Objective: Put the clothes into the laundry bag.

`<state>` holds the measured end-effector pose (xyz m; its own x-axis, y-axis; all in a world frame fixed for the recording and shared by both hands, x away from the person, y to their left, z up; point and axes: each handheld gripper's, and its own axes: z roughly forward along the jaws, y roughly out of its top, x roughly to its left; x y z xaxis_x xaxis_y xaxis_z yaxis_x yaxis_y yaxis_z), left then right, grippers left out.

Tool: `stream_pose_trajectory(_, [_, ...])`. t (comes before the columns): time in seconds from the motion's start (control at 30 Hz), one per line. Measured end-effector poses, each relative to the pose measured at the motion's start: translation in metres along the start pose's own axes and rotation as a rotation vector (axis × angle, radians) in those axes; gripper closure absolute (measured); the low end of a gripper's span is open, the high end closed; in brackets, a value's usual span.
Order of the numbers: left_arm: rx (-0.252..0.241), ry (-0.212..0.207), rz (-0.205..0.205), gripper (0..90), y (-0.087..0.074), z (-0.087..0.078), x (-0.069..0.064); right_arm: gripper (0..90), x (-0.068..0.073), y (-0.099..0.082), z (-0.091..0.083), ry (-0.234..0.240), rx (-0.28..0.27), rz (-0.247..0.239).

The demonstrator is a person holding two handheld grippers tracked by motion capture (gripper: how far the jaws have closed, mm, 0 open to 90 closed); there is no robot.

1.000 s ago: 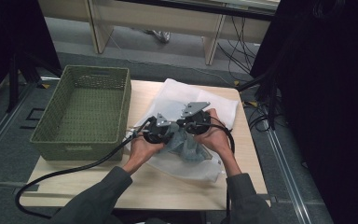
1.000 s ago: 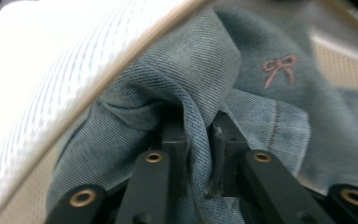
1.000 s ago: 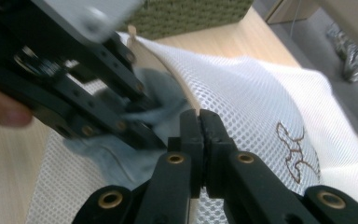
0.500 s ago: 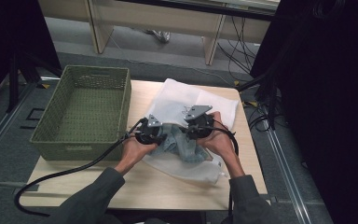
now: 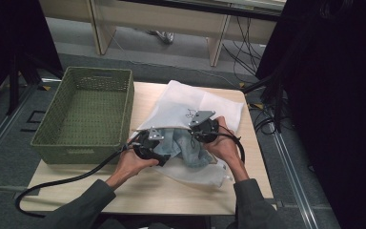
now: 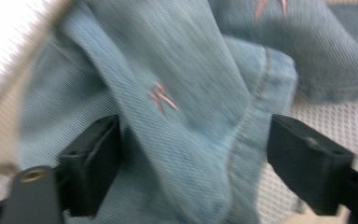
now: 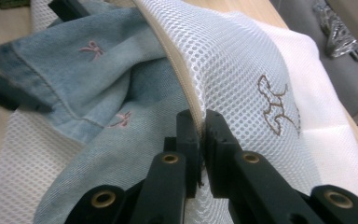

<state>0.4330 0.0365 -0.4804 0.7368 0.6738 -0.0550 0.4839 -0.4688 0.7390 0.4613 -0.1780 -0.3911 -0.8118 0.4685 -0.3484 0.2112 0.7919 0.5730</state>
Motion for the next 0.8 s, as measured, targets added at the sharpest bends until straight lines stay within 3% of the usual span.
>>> stream_pose_trajectory(0.03, [-0.022,-0.024,-0.031,15.3,0.001,0.005,-0.004,86.6,0.001,0.001,0.001,0.001,-0.012,-0.008])
stream_pose_trajectory(0.07, [-0.039,-0.033,-0.037,17.1,0.003,0.011,-0.008,86.8,0.003,0.001,0.001,0.001,-0.003,0.011])
stream_pose_trajectory(0.13, [-0.025,0.014,0.015,24.6,0.009,0.021,-0.014,87.0,0.004,0.001,0.001,0.014,0.001,0.021])
stream_pose_trajectory(0.17, [-0.032,0.040,0.004,31.3,0.012,0.028,-0.016,87.0,0.006,0.001,0.001,0.025,0.006,0.023])
stream_pose_trajectory(0.23, [-0.021,0.067,0.035,53.3,0.019,0.036,-0.012,87.1,0.006,0.001,0.001,0.030,0.004,0.019])
stream_pose_trajectory(0.27, [-0.080,0.084,0.003,71.1,0.024,0.043,-0.009,87.2,0.005,0.002,0.001,0.050,-0.012,0.016])
stream_pose_trajectory(0.3, [-0.080,0.084,0.003,73.8,0.024,0.043,-0.009,87.2,0.005,0.002,0.001,0.050,-0.012,0.016])
stream_pose_trajectory(0.33, [-0.098,0.089,-0.025,73.8,0.027,0.043,-0.007,87.3,0.005,0.002,0.001,0.051,-0.020,0.007])
stream_pose_trajectory(0.4, [-0.124,0.123,-0.010,75.6,0.036,0.042,-0.002,87.5,0.004,0.002,-0.001,0.066,-0.034,0.017])
stream_pose_trajectory(0.43, [-0.184,0.127,-0.046,75.9,0.043,0.042,-0.003,87.6,0.004,0.003,-0.002,0.060,-0.047,0.026])
stream_pose_trajectory(0.5, [-0.240,0.151,-0.063,76.1,0.054,0.036,0.002,87.6,0.003,0.005,-0.006,0.058,-0.063,0.026])
stream_pose_trajectory(0.53, [-0.240,0.160,-0.050,76.0,0.058,0.035,0.005,87.6,0.001,0.006,-0.008,0.059,-0.074,0.018])
stream_pose_trajectory(0.57, [-0.229,0.178,-0.020,75.1,0.060,0.037,0.008,87.6,0.002,0.007,-0.011,0.062,-0.085,0.053])
stream_pose_trajectory(0.6, [-0.227,0.192,-0.028,75.1,0.058,0.043,0.007,87.6,0.002,0.007,-0.011,0.062,-0.085,0.053])
stream_pose_trajectory(0.7, [-0.169,0.166,-0.048,68.9,0.046,0.055,0.011,87.6,0.003,0.004,-0.006,0.069,-0.060,0.053])
stream_pose_trajectory(0.73, [-0.161,0.137,-0.053,65.5,0.042,0.056,0.012,87.6,0.003,0.001,-0.002,0.076,-0.052,0.043])
stream_pose_trajectory(0.77, [-0.169,0.115,-0.082,54.4,0.039,0.055,0.014,87.6,0.004,-0.003,0.002,0.089,-0.024,0.071])
stream_pose_trajectory(0.8, [-0.176,0.102,-0.103,54.4,0.036,0.052,0.014,87.6,0.004,-0.003,0.002,0.089,-0.024,0.071])
